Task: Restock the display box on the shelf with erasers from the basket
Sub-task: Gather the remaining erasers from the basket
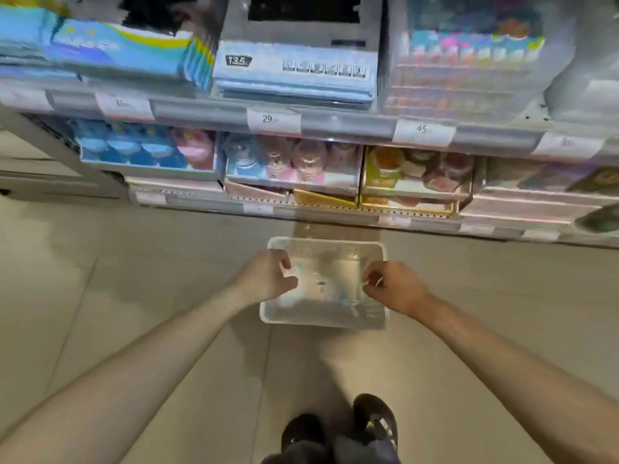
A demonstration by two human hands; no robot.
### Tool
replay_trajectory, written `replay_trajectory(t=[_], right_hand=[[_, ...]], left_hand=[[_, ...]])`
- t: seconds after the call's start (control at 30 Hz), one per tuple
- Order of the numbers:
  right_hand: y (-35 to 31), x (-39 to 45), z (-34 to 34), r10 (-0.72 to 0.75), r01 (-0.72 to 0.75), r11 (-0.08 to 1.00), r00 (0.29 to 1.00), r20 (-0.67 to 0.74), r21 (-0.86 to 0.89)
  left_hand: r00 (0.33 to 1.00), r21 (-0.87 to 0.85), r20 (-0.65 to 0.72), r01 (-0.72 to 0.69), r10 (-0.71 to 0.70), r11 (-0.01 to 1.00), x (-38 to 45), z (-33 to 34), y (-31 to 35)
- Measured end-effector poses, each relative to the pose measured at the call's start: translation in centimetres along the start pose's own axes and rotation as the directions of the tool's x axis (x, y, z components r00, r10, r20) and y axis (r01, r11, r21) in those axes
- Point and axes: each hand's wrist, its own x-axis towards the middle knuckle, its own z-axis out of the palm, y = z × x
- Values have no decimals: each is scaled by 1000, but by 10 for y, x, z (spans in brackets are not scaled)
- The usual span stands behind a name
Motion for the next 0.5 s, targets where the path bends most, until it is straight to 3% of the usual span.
replay_trajectory(t=[0.2,0.5], right_hand=[[61,82,84,1,-1,1000,1000,21,-2],[115,183,179,-41,58,986,993,109,-154]], left_hand=[[999,40,-10,46,-46,998,82,86,-58],[993,265,-60,115,-103,957,187,173,-120]])
